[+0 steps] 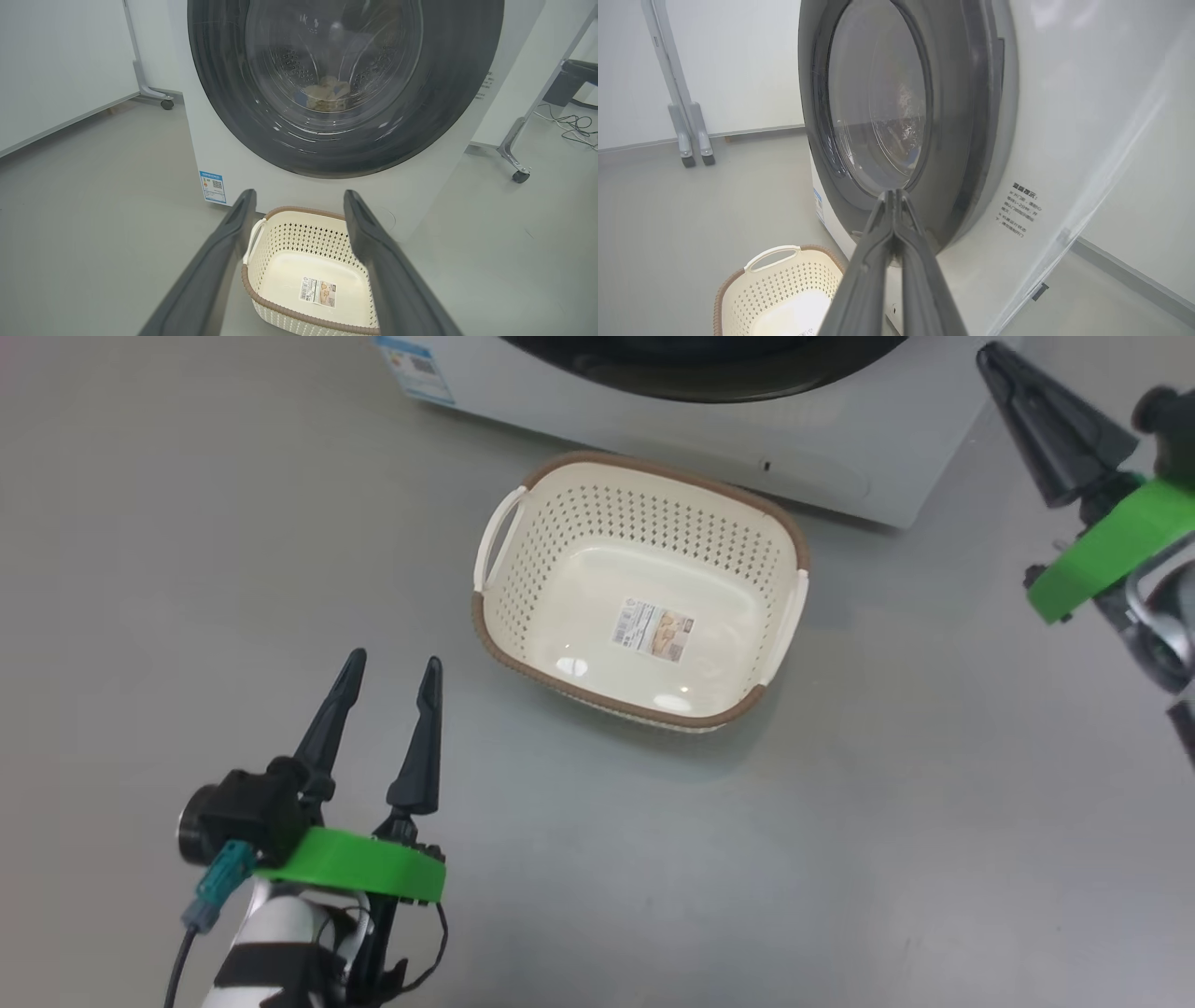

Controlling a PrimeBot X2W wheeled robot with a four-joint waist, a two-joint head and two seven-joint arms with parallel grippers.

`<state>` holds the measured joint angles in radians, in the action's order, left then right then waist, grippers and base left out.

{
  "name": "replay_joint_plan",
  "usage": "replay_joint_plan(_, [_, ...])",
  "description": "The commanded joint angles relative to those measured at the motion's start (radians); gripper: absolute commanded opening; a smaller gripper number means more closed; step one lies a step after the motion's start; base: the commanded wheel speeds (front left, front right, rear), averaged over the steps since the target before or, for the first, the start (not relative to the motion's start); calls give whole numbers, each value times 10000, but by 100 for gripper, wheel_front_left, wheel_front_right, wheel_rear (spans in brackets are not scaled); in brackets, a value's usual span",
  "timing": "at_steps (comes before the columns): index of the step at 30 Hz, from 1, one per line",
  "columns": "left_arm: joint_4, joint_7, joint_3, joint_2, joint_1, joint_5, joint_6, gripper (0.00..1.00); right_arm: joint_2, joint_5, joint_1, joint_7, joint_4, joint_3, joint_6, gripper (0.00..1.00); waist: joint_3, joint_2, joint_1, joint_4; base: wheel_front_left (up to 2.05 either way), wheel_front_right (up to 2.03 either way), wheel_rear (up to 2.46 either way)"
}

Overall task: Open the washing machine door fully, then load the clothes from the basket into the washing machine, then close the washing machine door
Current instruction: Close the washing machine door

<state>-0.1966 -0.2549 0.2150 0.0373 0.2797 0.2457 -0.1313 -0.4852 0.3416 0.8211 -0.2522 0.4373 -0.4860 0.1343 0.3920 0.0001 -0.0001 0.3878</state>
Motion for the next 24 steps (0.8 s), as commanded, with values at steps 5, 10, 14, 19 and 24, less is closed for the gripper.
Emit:
replay_joint_plan(5, [163,-69,-525,582,-415,-189,7,100,740,-368,-1848,-94,-1184,1023,-36,0,-1415,-1,1,-1383,0,0,0])
replay_joint_plan(10, [115,-69,-670,783,-851,-223,6,100,1337,-617,-3452,-94,-2027,1896,-36,0,-2184,-1,1,-2093,0,0,0])
replay_joint_plan(14, [87,-69,-765,838,-1213,-211,6,100,1730,-734,-4617,-95,-2434,2719,-36,0,-2704,-1,1,-2527,0,0,0])
replay_joint_plan(19, [50,-69,-772,888,-1545,-257,6,100,2267,-755,-5918,-95,-2983,3923,-36,0,-3169,-1,1,-2853,0,0,0])
replay_joint_plan(24, [78,-69,-847,923,-1795,-290,6,100,2538,-874,-6849,-95,-3412,4497,-36,0,-3392,-1,1,-3044,0,0,0])
